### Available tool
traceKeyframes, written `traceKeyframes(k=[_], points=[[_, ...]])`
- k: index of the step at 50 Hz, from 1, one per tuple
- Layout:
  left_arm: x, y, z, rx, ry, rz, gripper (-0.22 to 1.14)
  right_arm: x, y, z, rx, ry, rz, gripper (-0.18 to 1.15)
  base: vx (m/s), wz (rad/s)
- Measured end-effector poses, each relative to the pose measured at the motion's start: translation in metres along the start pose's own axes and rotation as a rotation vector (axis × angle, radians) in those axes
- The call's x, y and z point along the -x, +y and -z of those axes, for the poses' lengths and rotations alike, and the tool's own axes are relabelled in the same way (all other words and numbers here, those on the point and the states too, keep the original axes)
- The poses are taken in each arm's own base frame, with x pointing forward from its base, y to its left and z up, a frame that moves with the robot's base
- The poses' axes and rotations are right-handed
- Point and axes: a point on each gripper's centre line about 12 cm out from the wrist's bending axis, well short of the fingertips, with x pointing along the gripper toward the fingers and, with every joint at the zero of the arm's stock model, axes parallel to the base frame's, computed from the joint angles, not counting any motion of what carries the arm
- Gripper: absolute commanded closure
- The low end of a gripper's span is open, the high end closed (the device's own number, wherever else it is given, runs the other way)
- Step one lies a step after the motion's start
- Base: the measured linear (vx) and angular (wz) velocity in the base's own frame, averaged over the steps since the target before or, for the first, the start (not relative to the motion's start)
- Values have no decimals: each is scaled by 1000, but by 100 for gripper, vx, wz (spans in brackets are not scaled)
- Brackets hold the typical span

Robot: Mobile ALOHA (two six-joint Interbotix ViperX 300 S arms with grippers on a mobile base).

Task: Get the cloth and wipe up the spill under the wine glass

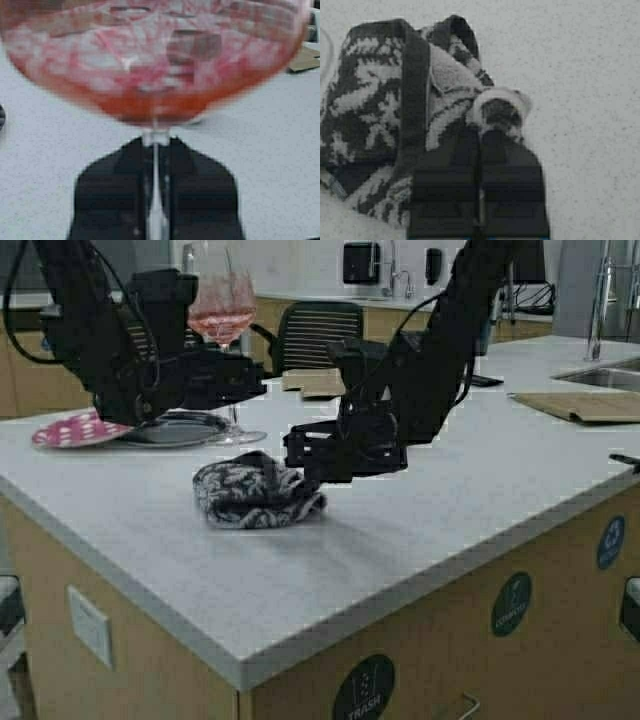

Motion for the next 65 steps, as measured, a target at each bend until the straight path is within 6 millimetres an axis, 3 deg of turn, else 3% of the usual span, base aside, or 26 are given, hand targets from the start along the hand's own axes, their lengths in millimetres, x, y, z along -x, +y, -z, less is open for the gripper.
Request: traceKeyframes(k=[16,29,34,41,54,59,65], points=[[-21,8,69,-50,14,4,55,1,0,2,1,5,0,91,0,0],[-27,8,95,-52,19,10,56,4,0,5,-1,14,1,92,0,0],[-27,8,94,-52,17,11,56,6,0,-1,-3,-8,-1,91,0,0],[-24,7,80,-47,8,10,56,16,-15,-14,-57,-67,42,91,0,0],[-33,8,43,-55,-58,6,55,64,-86,-71,-224,-339,242,91,0,0],[-36,7,41,-56,-69,7,55,88,-110,-91,-243,-435,299,91,0,0],[-41,6,40,-59,-82,13,55,106,-124,-104,-250,-498,334,91,0,0]])
